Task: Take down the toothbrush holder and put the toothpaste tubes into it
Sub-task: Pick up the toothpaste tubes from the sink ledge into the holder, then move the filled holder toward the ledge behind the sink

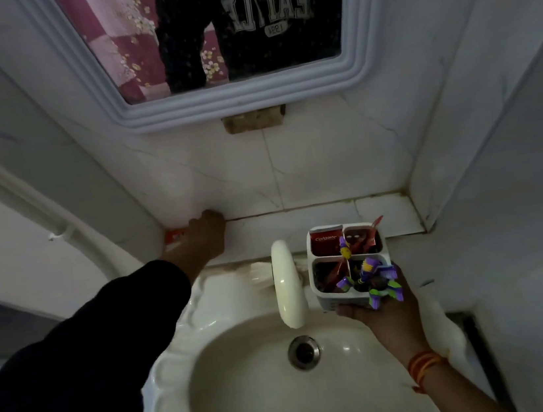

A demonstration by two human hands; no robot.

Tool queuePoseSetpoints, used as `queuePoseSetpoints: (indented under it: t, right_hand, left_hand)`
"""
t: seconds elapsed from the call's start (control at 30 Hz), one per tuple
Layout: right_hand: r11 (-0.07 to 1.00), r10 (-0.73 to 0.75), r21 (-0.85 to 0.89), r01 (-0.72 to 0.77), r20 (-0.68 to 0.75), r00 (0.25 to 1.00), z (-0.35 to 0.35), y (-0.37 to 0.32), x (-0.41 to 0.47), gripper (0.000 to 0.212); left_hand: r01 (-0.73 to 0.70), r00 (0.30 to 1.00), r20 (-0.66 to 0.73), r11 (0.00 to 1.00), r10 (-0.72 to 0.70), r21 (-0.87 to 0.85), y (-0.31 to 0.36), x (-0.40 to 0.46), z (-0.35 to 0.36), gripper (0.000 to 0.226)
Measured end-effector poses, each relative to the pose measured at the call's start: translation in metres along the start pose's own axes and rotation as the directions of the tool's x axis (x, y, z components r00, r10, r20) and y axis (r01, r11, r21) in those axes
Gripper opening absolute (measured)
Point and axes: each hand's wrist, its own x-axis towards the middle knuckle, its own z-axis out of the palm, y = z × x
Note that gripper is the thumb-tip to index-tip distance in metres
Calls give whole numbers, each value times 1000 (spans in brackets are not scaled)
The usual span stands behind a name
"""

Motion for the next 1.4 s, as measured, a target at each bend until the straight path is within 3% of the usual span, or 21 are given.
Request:
queuePoseSetpoints:
  t: [0.07,0.23,0.3,0.4,0.47,0.6,0.7,0.8,0.93,1.07,1.23,1.4]
  right_hand:
    - [999,-12,34,11,13,1000,-2,4,1,80]
    - [997,-34,67,30,47,998,-2,0,1,77]
    - [999,-22,31,21,41,999,-4,5,3,79]
    - [999,-17,-42,18,20,1000,-5,8,2,85]
    - [998,-2,-67,3,5,1000,-5,1,0,85]
    - [1000,6,-3,-6,16,1000,-2,-18,-6,77]
    - [993,4,121,-12,66,998,0,-26,-10,70]
    - [995,-7,101,2,56,998,1,-14,-4,78]
    - [998,-52,40,51,35,998,-4,-1,-2,80]
    - [999,-35,15,34,35,999,-8,2,-1,86]
    - [999,-27,32,27,-4,1000,-5,4,-2,79]
    - [993,-59,-105,54,-43,997,-14,-12,3,69]
  left_hand:
    - [17,993,-119,997,-9,70,-5,1,11,39]
    - [-125,972,-188,988,140,91,-18,1,13,33]
    - [-198,966,-182,979,185,-54,-8,-6,0,34]
    - [-293,953,-36,890,300,-350,22,-26,-37,42]
    - [-348,923,9,846,384,-404,41,-40,-63,43]
    - [-468,873,14,845,488,-260,82,-59,-115,35]
    - [-565,804,131,813,581,-140,112,-71,-137,27]
    - [-636,750,238,772,617,2,138,-77,-138,40]
    - [-594,760,284,802,584,-59,155,-79,-141,37]
    - [-369,858,201,839,473,-400,150,-71,-140,47]
    - [-247,884,298,901,360,-356,139,-63,-109,59]
    - [-228,934,128,834,332,-502,145,-62,-105,61]
